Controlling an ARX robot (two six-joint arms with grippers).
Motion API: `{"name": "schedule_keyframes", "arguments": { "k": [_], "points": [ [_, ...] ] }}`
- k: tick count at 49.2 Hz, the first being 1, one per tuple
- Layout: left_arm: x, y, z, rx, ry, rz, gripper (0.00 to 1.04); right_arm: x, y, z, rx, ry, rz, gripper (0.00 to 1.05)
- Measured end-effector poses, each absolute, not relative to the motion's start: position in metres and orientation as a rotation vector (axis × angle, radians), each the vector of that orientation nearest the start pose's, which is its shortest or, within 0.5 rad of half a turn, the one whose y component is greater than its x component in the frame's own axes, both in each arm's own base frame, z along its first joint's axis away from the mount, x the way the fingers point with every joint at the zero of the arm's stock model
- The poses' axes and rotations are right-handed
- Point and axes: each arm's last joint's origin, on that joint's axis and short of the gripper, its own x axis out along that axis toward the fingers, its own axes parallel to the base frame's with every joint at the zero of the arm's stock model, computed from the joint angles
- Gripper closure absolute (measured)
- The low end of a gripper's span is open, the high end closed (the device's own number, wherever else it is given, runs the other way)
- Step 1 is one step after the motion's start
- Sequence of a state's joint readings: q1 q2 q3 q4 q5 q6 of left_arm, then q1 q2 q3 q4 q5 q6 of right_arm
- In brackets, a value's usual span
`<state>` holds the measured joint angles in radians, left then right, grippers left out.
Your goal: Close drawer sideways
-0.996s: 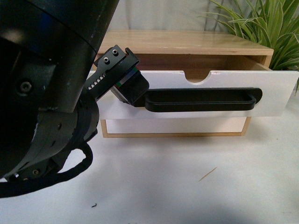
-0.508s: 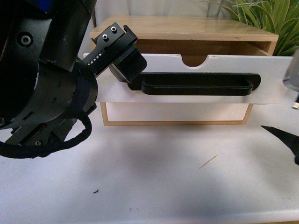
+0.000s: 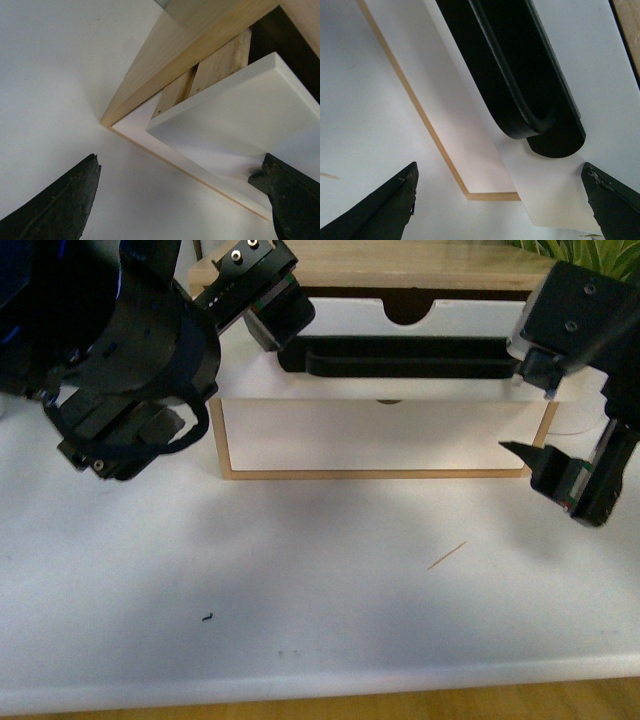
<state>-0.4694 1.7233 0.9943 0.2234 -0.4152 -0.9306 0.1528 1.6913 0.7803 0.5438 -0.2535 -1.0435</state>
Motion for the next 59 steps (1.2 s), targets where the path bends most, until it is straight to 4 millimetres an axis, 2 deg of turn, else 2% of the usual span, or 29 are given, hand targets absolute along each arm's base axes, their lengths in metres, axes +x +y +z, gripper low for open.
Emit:
{"name": "schedule_keyframes", "arguments": {
  "k": [7,12,21,31,37,44,47,52,56,59],
  "points": [
    [0.360,-0.153,0.201,-0.686,0.446,0.134,0.06,0.362,0.066,0.177,-0.986,0.131,0.530,0.09],
    [0.369,-0.152,0.200,-0.680,0.450,0.123,0.06,0.375,0.068,0.177,-0.983,0.137,0.516,0.09],
    [0.379,-0.153,0.193,-0.651,0.474,0.113,0.06,0.381,0.070,0.171,-0.966,0.162,0.517,0.09],
    [0.380,-0.151,0.191,-0.645,0.473,0.117,0.06,0.380,0.071,0.171,-0.932,0.151,0.520,0.09],
    [0.371,-0.146,0.193,-0.637,0.447,0.142,0.06,0.368,0.067,0.176,-0.909,0.135,0.529,0.09],
    [0.353,-0.124,0.201,-0.630,0.395,0.225,0.06,0.344,0.057,0.190,-0.880,0.100,0.540,0.09],
    [0.338,-0.111,0.208,-0.628,0.361,0.267,0.06,0.323,0.047,0.205,-0.855,0.063,0.530,0.09],
    [0.314,-0.097,0.213,-0.621,0.325,0.320,0.06,0.299,0.038,0.218,-0.823,0.026,0.522,0.09],
    [0.291,-0.088,0.211,-0.599,0.315,0.367,0.06,0.276,0.029,0.225,-0.784,0.006,0.517,0.09],
    [0.263,-0.080,0.202,-0.555,0.327,0.431,0.06,0.252,0.018,0.225,-0.733,0.010,0.497,0.09]
  ]
}}
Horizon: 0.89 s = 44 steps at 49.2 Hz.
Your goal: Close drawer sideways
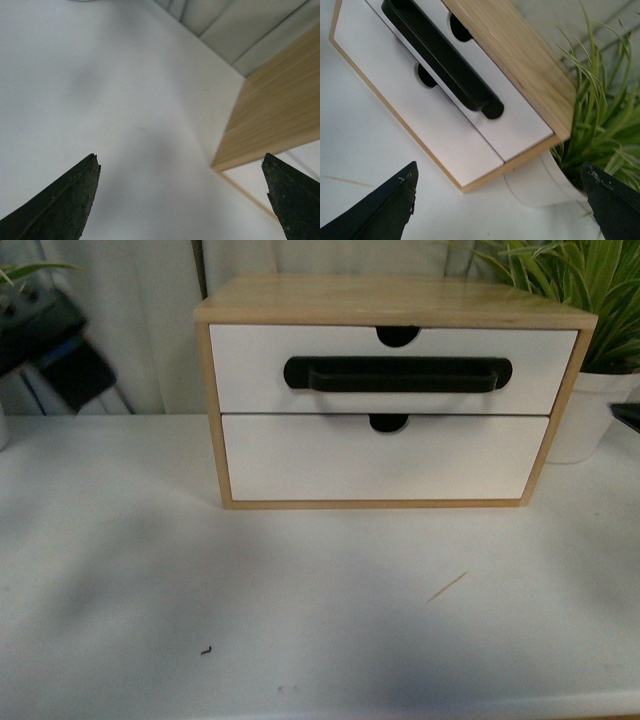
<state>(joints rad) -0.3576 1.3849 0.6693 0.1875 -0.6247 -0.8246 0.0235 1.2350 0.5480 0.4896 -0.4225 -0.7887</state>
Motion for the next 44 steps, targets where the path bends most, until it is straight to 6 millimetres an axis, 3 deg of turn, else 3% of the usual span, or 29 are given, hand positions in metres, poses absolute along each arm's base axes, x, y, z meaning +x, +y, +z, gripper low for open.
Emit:
{"name": "schedule_keyframes", "arguments": {
  "k": [11,19,23,34,37,40,41,44],
  "points": [
    [0.194,-0.065,0.177,-0.387,0.359,0.604,0.06,0.179,-0.007,0.206,-0.567,0.033,0.480,0.09],
    [0.158,-0.052,0.164,-0.204,0.373,0.790,0.06,0.143,-0.013,0.189,-0.470,0.042,0.494,0.09],
    [0.143,-0.044,0.156,-0.134,0.398,0.879,0.06,0.139,-0.015,0.190,-0.458,0.028,0.472,0.09],
    [0.141,-0.043,0.155,-0.177,0.381,0.897,0.06,0.138,-0.015,0.190,-0.440,0.031,0.471,0.09],
    [0.141,-0.043,0.155,-0.187,0.379,0.898,0.06,0.138,-0.013,0.190,-0.409,0.021,0.342,0.15],
    [0.142,-0.040,0.148,-0.289,0.426,0.791,0.12,0.136,-0.011,0.188,-0.326,0.001,0.190,0.24],
    [0.141,-0.036,0.140,-0.378,0.462,0.649,0.18,0.135,-0.010,0.188,-0.272,0.000,0.143,0.27],
    [0.133,-0.030,0.128,-0.405,0.390,0.317,0.30,0.132,-0.009,0.186,-0.152,0.003,0.011,0.40]
  ]
}}
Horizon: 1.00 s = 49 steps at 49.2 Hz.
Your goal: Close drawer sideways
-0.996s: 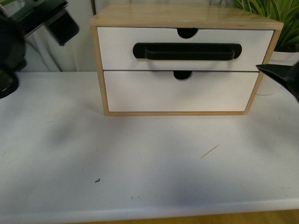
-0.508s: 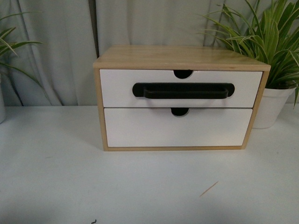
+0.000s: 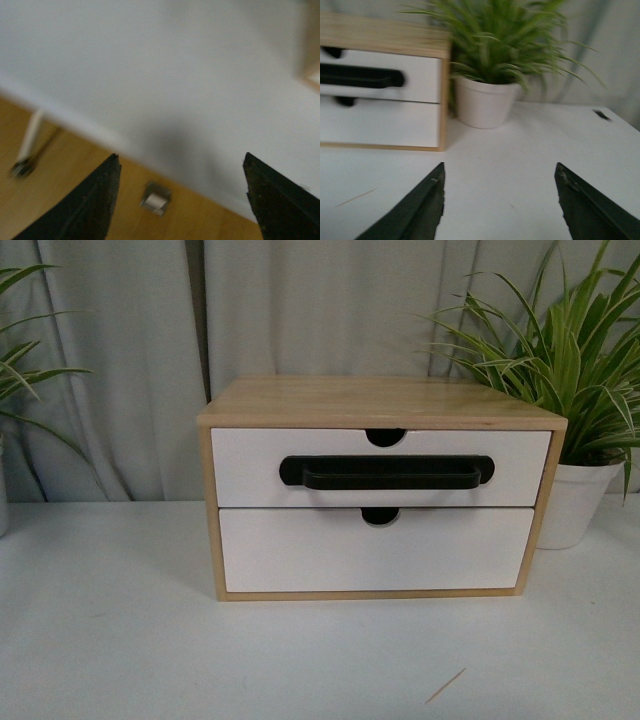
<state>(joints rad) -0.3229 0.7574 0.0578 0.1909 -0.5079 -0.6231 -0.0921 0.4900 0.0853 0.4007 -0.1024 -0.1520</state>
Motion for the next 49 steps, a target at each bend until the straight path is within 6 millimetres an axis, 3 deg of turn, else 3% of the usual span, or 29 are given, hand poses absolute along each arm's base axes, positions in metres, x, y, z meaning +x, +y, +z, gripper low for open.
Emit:
{"name": "schedule_keyframes", "arguments": {
  "k": [3,6,17,20,30,49],
  "points": [
    [0.134,-0.029,0.150,-0.319,0.146,0.066,0.43,0.130,-0.004,0.183,-0.076,0.006,-0.030,0.52],
    [0.132,-0.026,0.170,-0.195,-0.011,-0.009,0.55,0.127,0.000,0.181,-0.047,0.001,0.014,0.67],
    [0.125,-0.016,0.169,-0.039,-0.003,-0.009,0.91,0.120,0.000,0.176,-0.017,0.004,-0.001,1.02],
    [0.122,-0.014,0.170,-0.030,-0.010,-0.009,1.01,0.119,0.000,0.174,-0.015,0.002,-0.001,1.03],
    [0.117,0.000,0.170,-0.012,-0.013,0.005,1.01,0.114,0.000,0.169,-0.013,-0.009,-0.001,1.03],
    [0.109,0.000,0.170,-0.008,-0.014,0.000,1.01,0.104,0.000,0.166,-0.013,0.010,-0.001,1.03]
  ]
}}
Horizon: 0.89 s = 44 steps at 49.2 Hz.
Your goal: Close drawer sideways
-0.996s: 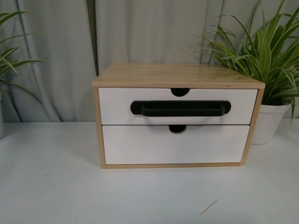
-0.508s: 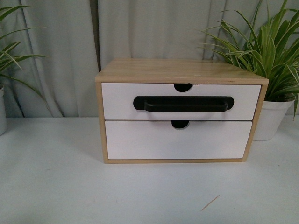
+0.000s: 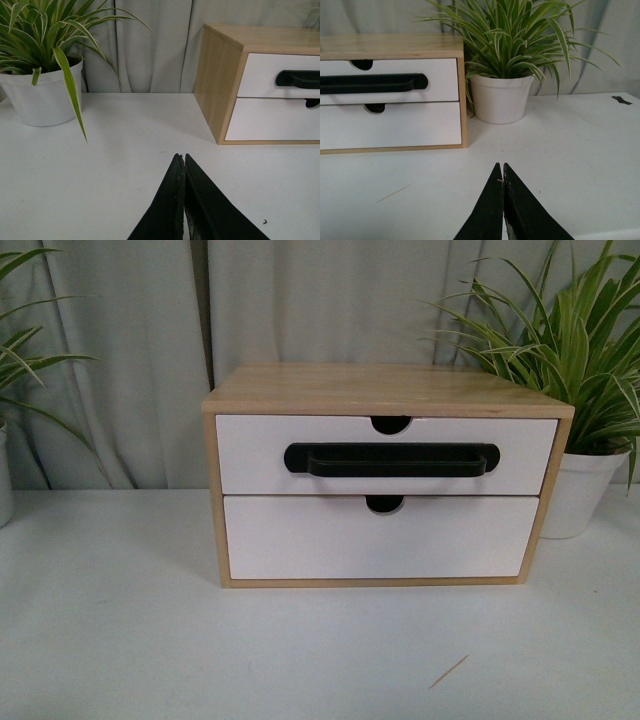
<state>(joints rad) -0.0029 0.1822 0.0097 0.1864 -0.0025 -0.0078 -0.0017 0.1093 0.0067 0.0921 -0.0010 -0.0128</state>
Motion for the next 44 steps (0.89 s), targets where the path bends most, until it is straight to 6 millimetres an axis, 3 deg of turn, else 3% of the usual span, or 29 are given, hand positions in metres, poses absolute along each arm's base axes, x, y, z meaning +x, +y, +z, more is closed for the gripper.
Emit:
{"name": "schedule_keyframes", "arguments": {
  "k": [19,21,33,41,44],
  "points": [
    [0.097,0.000,0.167,-0.007,-0.007,-0.001,1.01,0.098,0.000,0.166,-0.012,-0.004,0.000,1.03],
    [0.097,0.000,0.167,-0.007,-0.007,-0.002,0.93,0.098,0.000,0.166,-0.013,-0.004,0.000,1.02],
    [0.097,0.000,0.167,-0.008,-0.006,-0.001,0.36,0.098,0.000,0.166,-0.012,-0.004,0.000,0.46],
    [0.097,0.000,0.167,-0.007,-0.006,-0.001,0.08,0.098,0.000,0.166,-0.013,-0.004,0.000,0.17],
    [0.097,0.000,0.167,-0.006,-0.006,-0.001,0.05,0.098,0.000,0.166,-0.012,-0.004,0.000,0.08]
  ]
}}
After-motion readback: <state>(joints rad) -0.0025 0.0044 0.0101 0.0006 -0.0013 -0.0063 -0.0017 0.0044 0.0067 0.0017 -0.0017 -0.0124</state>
